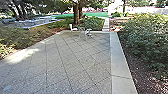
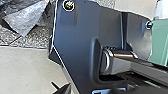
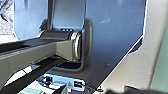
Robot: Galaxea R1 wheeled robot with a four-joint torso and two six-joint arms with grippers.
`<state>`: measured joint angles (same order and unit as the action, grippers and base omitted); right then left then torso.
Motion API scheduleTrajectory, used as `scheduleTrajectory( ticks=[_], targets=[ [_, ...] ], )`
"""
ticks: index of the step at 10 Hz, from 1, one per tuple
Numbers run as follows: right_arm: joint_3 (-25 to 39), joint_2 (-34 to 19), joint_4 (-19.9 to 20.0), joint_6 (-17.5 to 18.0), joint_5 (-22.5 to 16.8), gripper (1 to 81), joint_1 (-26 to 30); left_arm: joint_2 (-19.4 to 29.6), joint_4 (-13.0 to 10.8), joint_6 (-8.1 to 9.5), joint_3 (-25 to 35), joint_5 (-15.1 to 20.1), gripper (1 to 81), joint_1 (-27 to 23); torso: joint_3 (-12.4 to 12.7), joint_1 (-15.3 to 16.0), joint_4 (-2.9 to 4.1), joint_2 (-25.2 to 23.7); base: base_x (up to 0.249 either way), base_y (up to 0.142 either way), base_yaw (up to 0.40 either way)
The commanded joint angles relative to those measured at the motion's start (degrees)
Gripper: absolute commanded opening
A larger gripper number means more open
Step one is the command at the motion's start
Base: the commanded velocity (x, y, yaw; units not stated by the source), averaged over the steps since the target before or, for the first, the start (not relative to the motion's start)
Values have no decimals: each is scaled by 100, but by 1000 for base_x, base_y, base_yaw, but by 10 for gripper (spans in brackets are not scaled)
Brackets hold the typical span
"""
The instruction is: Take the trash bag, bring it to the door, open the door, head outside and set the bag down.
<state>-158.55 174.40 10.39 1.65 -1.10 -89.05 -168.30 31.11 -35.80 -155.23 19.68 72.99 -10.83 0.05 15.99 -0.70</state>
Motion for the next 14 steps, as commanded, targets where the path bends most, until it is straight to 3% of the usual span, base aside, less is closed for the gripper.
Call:
scheduleTrajectory(
  ticks=[1,2,3,4,5,6,8,10,11,13,14],
  targets=[
    [45,36,16,29,-409,811,102,-142,-35,-347,-25,134,811,150,310,0,-414,0,0,0,0],
    [45,54,16,29,-409,811,111,-177,-35,-436,-25,107,811,247,387,0,-533,0,0,0,0],
    [45,71,7,29,-409,811,119,-213,-35,-471,-25,107,811,326,168,-2,-260,-2,0,0,0],
    [45,71,7,29,-409,811,120,-257,-44,-480,-25,72,811,414,221,-5,-405,-7,0,0,0],
    [45,71,7,29,-409,811,111,-327,-79,-533,-25,-113,811,528,247,-5,-488,-9,0,0,0],
    [45,71,7,29,-409,811,111,-397,-96,-550,-33,-463,811,669,602,-5,-498,-9,0,0,0],
    [45,80,7,29,-409,811,119,-494,-79,-542,-33,-1131,811,871,904,-5,-498,-9,0,0,0],
    [53,89,7,29,-400,811,120,-521,-44,-515,-33,-1212,811,907,1224,-5,-498,-11,0,0,0],
    [53,89,7,29,-400,811,120,-529,-35,-498,-33,-1220,811,906,883,-5,-498,-13,0,0,0],
    [53,106,16,29,-400,811,93,-626,-8,-480,-148,-1581,811,968,1032,-5,-498,-20,0,0,0],
    [53,142,16,29,-330,811,67,-731,-8,-489,-279,-2142,811,1021,1056,-5,-498,-20,0,0,0]
  ],
)
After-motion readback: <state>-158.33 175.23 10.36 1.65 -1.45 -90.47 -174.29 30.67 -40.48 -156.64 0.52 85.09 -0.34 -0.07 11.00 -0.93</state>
